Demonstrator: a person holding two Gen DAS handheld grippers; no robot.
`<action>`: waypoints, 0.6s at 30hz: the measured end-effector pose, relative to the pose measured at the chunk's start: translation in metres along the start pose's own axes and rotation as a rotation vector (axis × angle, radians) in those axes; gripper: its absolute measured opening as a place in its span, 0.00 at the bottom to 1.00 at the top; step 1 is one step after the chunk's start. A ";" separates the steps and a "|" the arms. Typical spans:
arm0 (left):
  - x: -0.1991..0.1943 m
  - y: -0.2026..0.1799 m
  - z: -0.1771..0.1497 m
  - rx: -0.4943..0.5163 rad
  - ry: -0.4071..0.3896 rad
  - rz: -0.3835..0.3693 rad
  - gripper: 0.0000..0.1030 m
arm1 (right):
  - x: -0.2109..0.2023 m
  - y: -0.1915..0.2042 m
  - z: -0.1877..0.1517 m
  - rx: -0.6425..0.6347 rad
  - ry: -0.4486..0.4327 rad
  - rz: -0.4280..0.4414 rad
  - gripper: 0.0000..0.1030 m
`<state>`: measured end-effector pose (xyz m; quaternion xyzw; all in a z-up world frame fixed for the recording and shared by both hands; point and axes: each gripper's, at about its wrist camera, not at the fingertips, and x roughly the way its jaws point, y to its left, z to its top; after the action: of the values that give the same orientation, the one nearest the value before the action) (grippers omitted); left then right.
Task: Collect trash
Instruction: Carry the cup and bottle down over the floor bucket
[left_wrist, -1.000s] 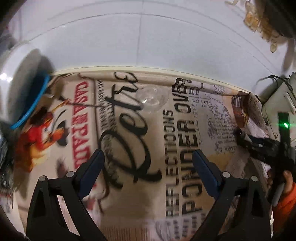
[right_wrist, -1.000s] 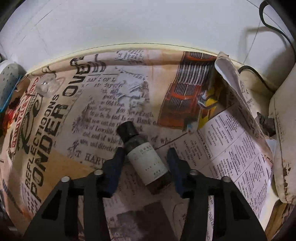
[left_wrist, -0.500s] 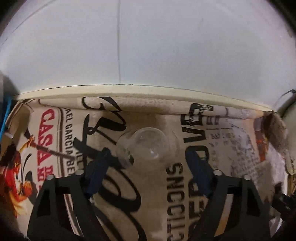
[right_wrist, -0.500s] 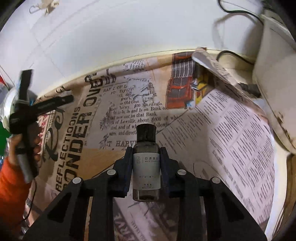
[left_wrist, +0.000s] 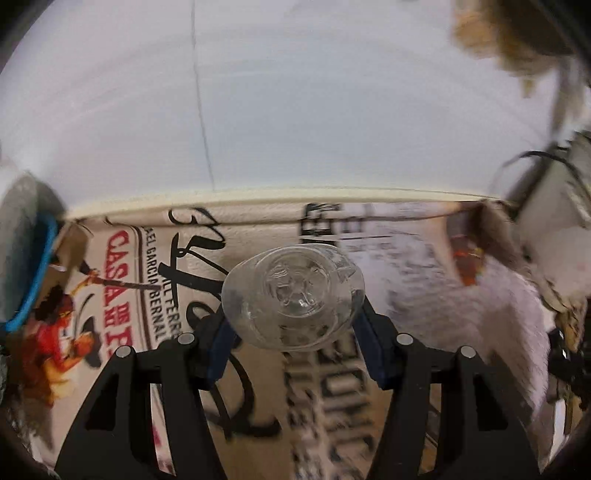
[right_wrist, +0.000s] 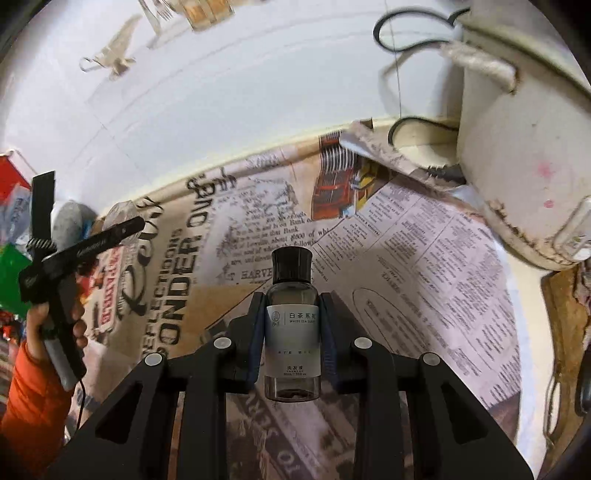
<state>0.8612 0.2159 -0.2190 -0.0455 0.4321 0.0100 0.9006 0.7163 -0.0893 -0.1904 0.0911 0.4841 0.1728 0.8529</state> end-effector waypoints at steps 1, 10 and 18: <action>-0.019 -0.008 -0.005 0.005 -0.019 -0.004 0.57 | -0.008 0.001 -0.001 -0.010 -0.013 0.010 0.25; -0.135 -0.074 -0.066 -0.035 -0.103 0.009 0.57 | -0.085 -0.009 -0.028 -0.099 -0.096 0.119 0.25; -0.220 -0.109 -0.139 -0.138 -0.137 0.017 0.57 | -0.151 -0.009 -0.070 -0.162 -0.122 0.180 0.25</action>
<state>0.6214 0.0998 -0.1265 -0.1031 0.3682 0.0503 0.9226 0.5866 -0.1564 -0.1096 0.0753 0.4057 0.2816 0.8663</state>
